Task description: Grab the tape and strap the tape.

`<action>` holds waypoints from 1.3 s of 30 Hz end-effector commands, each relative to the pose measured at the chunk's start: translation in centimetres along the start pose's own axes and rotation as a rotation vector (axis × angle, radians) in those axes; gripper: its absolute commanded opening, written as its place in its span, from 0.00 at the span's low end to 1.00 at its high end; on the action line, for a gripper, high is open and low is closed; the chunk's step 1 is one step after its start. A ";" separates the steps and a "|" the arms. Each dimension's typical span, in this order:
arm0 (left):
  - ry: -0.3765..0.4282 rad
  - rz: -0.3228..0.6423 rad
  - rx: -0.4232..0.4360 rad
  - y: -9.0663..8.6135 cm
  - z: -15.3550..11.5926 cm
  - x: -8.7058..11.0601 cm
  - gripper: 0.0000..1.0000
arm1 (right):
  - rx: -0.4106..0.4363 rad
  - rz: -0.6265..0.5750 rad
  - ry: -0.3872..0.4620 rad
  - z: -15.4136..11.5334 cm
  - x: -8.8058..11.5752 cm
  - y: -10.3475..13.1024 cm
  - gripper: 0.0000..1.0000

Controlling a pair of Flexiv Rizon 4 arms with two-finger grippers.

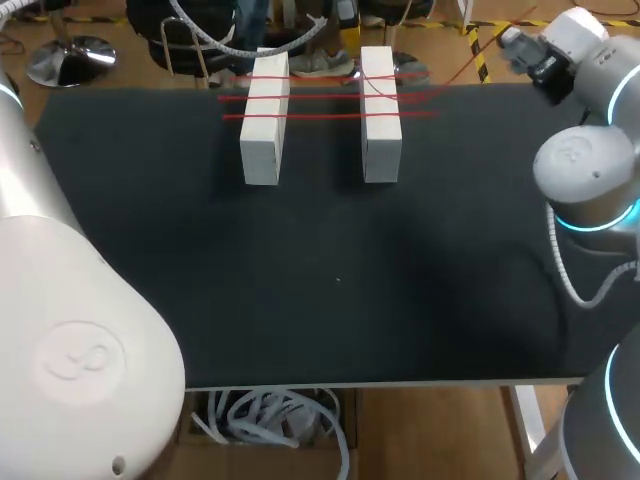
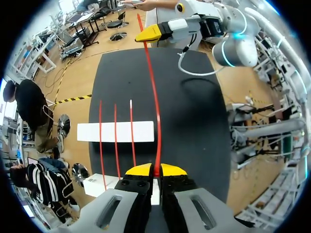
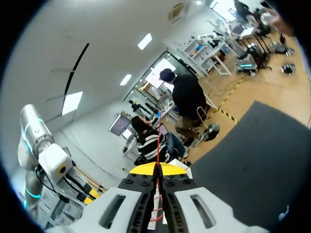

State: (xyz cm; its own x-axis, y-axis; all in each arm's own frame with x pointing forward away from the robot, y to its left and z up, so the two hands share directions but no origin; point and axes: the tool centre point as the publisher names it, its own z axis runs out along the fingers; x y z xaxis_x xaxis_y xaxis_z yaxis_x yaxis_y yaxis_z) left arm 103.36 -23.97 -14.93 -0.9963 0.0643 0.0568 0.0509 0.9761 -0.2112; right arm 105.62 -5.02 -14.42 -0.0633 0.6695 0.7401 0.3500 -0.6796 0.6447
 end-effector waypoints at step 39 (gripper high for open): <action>0.001 -0.001 -0.005 -0.1 -0.1 0.0 0.00 | 0.717 -1.927 -0.162 -0.7 0.2 -1.6 0.00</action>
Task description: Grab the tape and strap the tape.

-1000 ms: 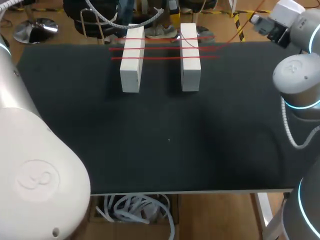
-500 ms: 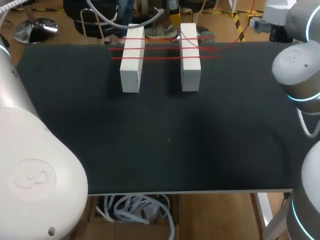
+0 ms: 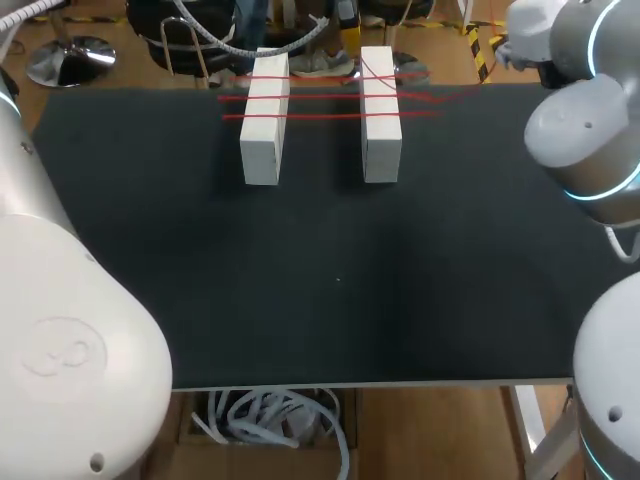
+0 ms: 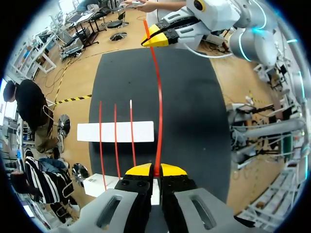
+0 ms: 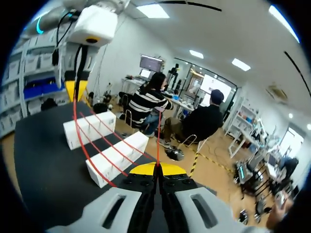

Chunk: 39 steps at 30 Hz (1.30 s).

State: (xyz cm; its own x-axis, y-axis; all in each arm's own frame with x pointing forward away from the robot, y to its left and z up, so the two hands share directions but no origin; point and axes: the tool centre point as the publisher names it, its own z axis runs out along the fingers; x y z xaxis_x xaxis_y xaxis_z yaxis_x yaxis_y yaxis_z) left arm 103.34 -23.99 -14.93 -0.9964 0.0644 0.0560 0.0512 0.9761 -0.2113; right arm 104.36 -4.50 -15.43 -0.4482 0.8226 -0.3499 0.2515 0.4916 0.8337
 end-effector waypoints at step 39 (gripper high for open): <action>0.002 -0.002 -0.005 -0.1 -0.1 0.0 0.00 | 0.408 -0.553 -0.153 1.6 2.8 1.1 0.00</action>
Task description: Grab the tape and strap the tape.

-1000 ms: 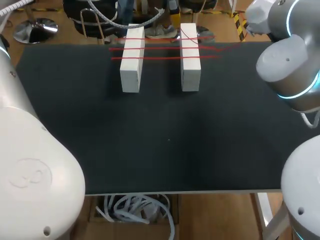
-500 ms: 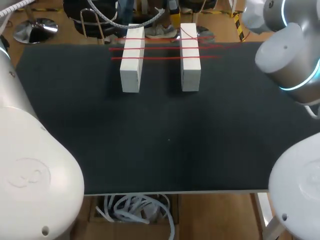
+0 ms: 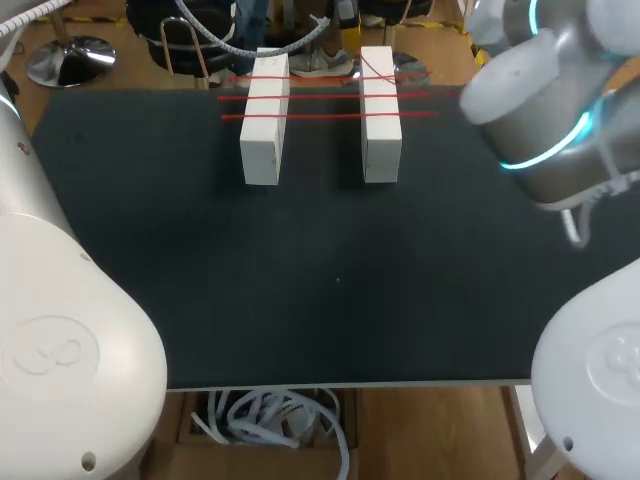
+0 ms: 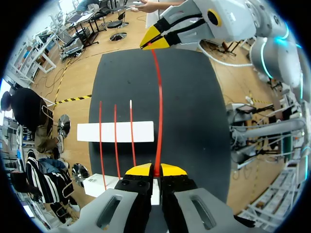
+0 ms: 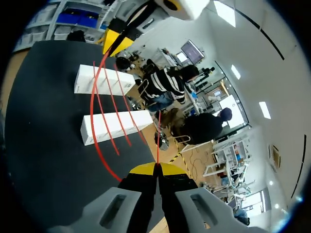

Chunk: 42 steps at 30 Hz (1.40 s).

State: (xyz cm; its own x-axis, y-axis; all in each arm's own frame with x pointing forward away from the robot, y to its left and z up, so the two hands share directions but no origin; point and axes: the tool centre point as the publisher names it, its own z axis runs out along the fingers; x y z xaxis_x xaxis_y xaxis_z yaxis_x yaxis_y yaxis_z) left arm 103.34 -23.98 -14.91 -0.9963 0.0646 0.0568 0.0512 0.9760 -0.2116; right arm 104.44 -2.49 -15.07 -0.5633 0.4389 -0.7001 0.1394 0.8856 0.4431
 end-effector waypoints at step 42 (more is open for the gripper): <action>0.001 -0.002 -0.005 -0.1 -0.1 0.0 0.00 | 0.132 -0.267 -0.155 1.6 3.3 7.3 0.00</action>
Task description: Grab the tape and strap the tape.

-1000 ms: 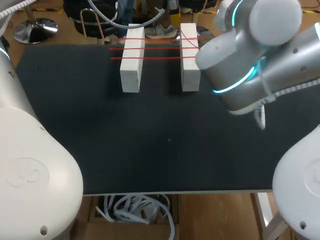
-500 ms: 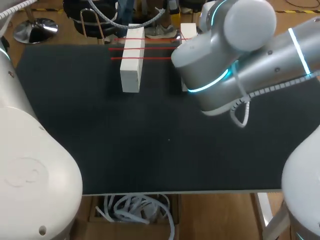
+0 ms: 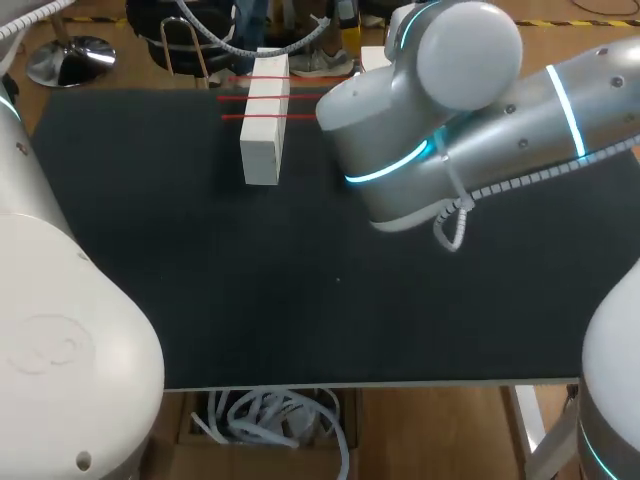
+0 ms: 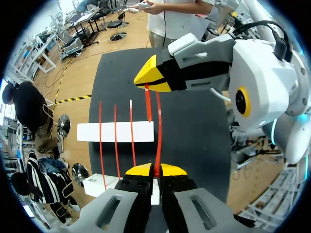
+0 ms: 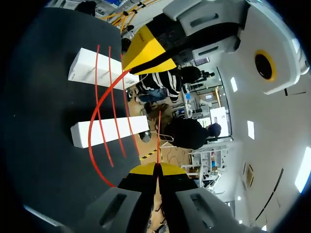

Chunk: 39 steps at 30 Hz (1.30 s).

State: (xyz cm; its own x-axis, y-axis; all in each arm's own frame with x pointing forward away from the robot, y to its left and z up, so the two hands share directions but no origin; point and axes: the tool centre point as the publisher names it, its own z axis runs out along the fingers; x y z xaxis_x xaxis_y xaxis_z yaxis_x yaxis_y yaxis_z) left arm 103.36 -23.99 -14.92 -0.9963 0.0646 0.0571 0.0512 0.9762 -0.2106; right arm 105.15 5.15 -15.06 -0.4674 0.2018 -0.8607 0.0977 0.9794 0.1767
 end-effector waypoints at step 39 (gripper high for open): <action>0.001 -0.002 -0.004 -0.1 -0.1 0.0 0.00 | 0.054 -0.168 -0.076 -0.5 0.5 1.9 0.00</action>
State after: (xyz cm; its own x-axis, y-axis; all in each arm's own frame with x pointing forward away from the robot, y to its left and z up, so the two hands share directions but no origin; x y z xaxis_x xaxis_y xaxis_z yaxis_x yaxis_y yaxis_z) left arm 103.37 -24.00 -14.92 -0.9963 0.0646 0.0572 0.0512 0.9763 -0.2104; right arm 104.73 6.94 -14.76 -0.4115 0.0330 -0.9108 0.0716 0.9974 0.0037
